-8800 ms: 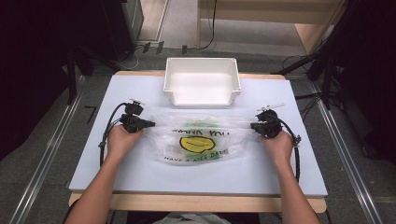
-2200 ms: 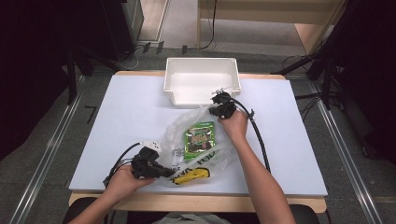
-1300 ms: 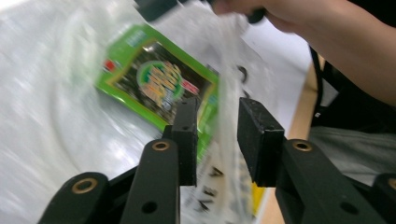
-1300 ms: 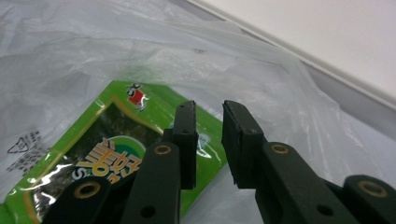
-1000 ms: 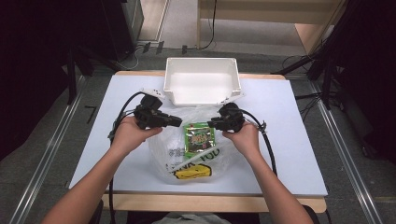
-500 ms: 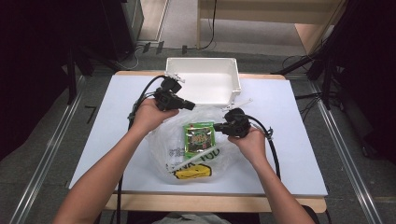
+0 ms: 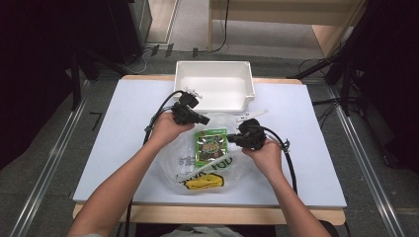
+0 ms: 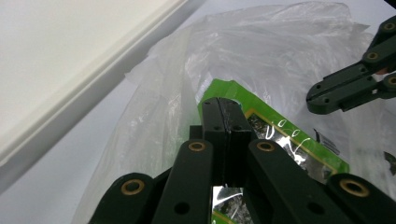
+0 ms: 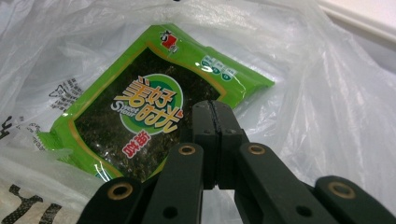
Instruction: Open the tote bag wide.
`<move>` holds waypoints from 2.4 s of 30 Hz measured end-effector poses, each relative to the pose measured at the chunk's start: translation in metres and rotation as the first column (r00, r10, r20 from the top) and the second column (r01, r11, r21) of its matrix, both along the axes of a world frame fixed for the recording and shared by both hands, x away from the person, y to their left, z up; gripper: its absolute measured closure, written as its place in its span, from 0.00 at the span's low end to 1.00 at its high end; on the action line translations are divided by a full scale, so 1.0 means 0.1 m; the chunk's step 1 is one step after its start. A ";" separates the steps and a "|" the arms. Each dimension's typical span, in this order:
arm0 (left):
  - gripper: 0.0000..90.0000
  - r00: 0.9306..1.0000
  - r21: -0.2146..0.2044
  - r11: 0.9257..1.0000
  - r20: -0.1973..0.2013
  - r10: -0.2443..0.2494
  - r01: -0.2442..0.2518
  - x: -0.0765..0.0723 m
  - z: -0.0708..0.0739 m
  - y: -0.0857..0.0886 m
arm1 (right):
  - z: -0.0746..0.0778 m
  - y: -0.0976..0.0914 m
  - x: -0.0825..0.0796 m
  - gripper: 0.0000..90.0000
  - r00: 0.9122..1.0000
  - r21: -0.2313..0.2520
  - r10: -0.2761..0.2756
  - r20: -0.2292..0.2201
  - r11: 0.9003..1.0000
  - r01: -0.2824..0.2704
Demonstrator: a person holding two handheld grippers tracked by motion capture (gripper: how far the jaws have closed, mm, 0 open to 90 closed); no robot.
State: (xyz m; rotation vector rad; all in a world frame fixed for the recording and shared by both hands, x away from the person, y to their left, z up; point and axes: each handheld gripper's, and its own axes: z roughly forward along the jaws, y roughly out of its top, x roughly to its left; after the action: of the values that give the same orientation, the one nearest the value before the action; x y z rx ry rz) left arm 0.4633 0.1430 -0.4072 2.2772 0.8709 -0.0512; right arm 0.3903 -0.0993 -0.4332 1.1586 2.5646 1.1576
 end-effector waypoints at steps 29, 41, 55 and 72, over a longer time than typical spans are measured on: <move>1.00 0.998 0.074 0.995 0.015 0.063 -0.063 0.24 -0.49 0.09 | -0.26 -0.09 -0.37 1.00 0.998 -0.043 0.007 -0.059 0.999 -0.010; 1.00 0.998 0.071 0.995 0.030 0.061 -0.063 0.23 -0.49 0.06 | -0.36 -0.16 -0.64 1.00 0.998 -0.050 0.010 -0.064 0.999 -0.013; 1.00 0.997 0.073 0.996 0.061 0.052 -0.056 0.25 -0.51 0.01 | -0.38 -0.23 -1.02 1.00 0.998 -0.051 0.047 -0.039 0.998 -0.049; 1.00 0.997 0.042 0.997 0.034 0.070 -0.072 0.22 -0.42 0.01 | -0.32 -0.18 -1.15 1.00 0.995 -0.046 0.091 -0.027 0.995 -0.092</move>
State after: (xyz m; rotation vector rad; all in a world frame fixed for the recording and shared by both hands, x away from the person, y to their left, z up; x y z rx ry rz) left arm 0.4858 0.1444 -0.4494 2.2785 0.9436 0.0364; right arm 0.2754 -0.1173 -0.4650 1.0626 2.6749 1.1000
